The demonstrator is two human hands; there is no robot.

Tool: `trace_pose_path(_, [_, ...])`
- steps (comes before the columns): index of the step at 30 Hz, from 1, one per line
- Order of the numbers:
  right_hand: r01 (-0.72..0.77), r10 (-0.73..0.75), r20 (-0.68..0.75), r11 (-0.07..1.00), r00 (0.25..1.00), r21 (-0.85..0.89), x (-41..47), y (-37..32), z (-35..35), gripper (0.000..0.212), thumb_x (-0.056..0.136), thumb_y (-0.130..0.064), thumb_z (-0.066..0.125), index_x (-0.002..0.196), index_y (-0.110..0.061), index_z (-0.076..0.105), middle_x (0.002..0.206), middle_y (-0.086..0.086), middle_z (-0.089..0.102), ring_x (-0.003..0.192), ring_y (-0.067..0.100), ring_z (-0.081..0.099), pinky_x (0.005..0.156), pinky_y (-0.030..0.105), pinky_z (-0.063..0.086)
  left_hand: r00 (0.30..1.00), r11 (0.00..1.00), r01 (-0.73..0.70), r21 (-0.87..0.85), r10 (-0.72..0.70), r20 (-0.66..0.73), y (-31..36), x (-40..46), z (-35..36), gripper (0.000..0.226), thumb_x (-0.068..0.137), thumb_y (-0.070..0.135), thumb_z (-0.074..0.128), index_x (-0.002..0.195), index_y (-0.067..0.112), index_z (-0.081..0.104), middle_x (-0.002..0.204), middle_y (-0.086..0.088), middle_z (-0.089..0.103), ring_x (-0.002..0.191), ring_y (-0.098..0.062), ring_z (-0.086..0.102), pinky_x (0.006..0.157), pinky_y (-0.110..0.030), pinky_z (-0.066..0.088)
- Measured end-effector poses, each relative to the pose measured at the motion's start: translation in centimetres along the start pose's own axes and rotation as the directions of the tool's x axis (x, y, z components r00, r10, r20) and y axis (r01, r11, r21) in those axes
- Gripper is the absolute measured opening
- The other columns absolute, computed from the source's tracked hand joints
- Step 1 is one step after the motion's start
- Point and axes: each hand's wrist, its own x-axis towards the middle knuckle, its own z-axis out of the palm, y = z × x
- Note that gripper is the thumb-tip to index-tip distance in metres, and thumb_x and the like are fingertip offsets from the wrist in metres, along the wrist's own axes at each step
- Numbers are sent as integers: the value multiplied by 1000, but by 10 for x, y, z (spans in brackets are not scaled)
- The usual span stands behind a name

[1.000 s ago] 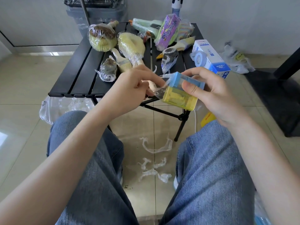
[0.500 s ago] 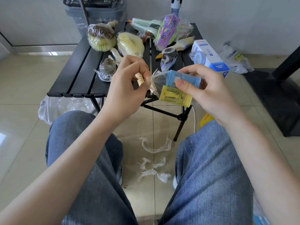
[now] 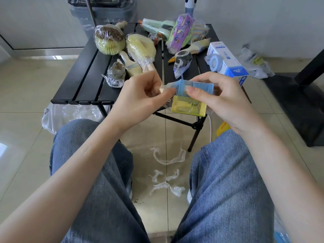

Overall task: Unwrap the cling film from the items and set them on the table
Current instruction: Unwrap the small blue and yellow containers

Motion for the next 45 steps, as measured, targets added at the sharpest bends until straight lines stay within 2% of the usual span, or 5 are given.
trace_pose_path(16, [10,-9,120,1000,993,-9,-2,0,0,19,82,-34,72,99,-30,68,94,-5,68,91,12,64,81,22,50,999,998,47,-41,-48,-19,3,-4,5,69,81,55,63,63,-9,42,56,-19,54,54,-20,59,57,-33,50])
trace_pose_path(22, [-72,65,85,994,994,79,-3,1,-4,8,84,-35,70,91,-35,70,96,1,68,91,16,61,86,26,49,994,994,91,-66,-86,70,4,-3,-2,32,91,27,64,77,0,53,64,-11,65,55,-6,62,63,-18,45])
trace_pose_path(31, [-128,118,124,989,985,79,-1,-5,-4,12,82,-39,69,91,-32,72,97,11,70,92,27,65,84,40,54,916,886,-396,240,365,164,0,3,-9,21,82,43,67,98,30,66,111,7,49,110,-20,51,101,-34,38])
trace_pose_path(41, [-143,131,317,990,939,16,-4,-6,-8,49,63,-53,69,106,-31,66,96,-2,67,86,6,60,80,31,52,948,935,-281,216,235,217,3,1,-3,6,90,23,60,84,24,58,99,16,54,90,3,53,80,-12,39])
trace_pose_path(45, [-155,152,336,988,929,-18,-5,-2,-7,60,62,-32,81,117,-29,59,107,-2,66,93,4,61,82,24,53,988,987,-138,84,131,79,6,-2,-2,12,97,11,50,88,19,52,91,13,67,87,-2,64,74,-27,53])
